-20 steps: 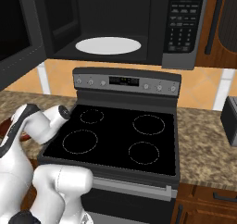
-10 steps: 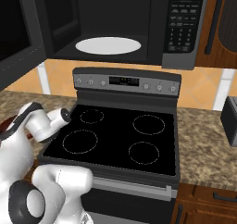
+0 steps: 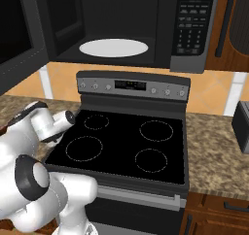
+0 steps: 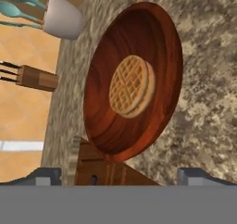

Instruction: Open the microwave, place the bowl with waffle inside the microwave, then close the microwave door and turn it on.

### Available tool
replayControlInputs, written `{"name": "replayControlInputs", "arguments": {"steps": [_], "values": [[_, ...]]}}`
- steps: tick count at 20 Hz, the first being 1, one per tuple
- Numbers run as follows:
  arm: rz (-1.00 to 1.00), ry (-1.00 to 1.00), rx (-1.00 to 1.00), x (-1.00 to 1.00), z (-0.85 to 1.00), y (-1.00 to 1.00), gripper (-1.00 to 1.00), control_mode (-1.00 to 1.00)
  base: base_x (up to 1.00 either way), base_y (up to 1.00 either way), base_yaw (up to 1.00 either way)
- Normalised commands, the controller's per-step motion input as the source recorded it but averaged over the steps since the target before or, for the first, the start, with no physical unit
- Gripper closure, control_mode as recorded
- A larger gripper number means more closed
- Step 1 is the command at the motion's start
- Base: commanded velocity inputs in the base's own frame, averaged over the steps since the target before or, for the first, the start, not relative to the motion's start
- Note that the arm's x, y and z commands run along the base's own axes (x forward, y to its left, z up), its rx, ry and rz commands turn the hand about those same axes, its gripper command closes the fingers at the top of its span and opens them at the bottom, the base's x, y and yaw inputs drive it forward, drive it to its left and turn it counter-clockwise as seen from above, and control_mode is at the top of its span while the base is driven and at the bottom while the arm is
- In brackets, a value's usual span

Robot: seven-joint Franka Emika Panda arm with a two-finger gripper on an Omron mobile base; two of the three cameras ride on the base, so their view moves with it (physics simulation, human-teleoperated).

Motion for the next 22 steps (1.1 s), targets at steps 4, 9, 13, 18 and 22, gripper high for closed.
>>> {"name": "replayControlInputs", "arguments": {"steps": [4, 9, 13, 18, 22], "values": [[0.00, 0.03, -0.02, 0.09, -0.45, 0.03, -1.00, -1.00, 0.00, 0.00, 0.00], [0.00, 0.02, -0.03, 0.13, -0.37, 0.26, -1.00, -1.00, 0.00, 0.00, 0.00], [-0.01, 0.01, -0.04, 0.16, -0.29, 0.36, -1.00, -1.00, 0.00, 0.00, 0.00], [-0.01, 0.01, -0.03, 0.21, -0.23, 0.33, -1.00, -1.00, 0.00, 0.00, 0.00], [-0.01, 0.00, -0.01, 0.28, -0.10, 0.20, -1.00, -1.00, 0.00, 0.00, 0.00]]}}
